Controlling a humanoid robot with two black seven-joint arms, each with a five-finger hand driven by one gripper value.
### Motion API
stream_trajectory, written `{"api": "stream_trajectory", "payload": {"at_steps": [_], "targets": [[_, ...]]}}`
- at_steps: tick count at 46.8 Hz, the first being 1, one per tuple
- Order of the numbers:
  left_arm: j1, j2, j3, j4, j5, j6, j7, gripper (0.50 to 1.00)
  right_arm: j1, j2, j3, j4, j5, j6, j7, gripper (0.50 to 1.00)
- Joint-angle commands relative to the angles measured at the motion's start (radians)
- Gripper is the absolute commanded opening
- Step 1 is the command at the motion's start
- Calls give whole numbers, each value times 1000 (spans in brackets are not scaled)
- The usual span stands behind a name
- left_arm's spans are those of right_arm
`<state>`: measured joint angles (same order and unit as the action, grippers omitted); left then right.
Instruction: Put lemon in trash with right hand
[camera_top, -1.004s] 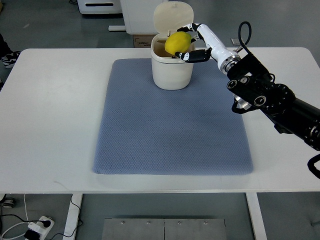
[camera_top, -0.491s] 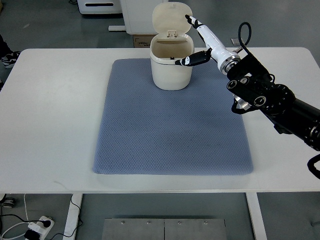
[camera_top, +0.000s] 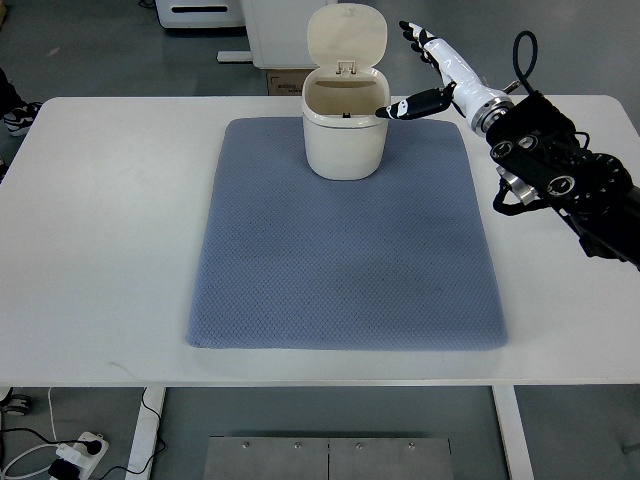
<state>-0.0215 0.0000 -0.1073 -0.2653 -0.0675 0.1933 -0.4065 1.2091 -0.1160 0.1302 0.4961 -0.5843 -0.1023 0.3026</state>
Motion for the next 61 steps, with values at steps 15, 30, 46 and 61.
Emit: {"api": "stream_trajectory", "payload": {"at_steps": [15, 30, 46, 61], "targets": [[0, 0, 0, 0, 0, 0, 0, 1000, -68, -86, 227, 81, 0, 85, -76, 993], [-2, 0, 0, 0, 0, -2, 0, 1000, -197, -88, 548, 101, 0, 85, -122, 993], [0, 0, 0, 0, 0, 0, 0, 1000, -382, -79, 874, 220, -6, 84, -211, 993], [0, 0, 0, 0, 0, -2, 0, 1000, -482, -47, 1055, 234, -6, 70, -186, 998]]}}
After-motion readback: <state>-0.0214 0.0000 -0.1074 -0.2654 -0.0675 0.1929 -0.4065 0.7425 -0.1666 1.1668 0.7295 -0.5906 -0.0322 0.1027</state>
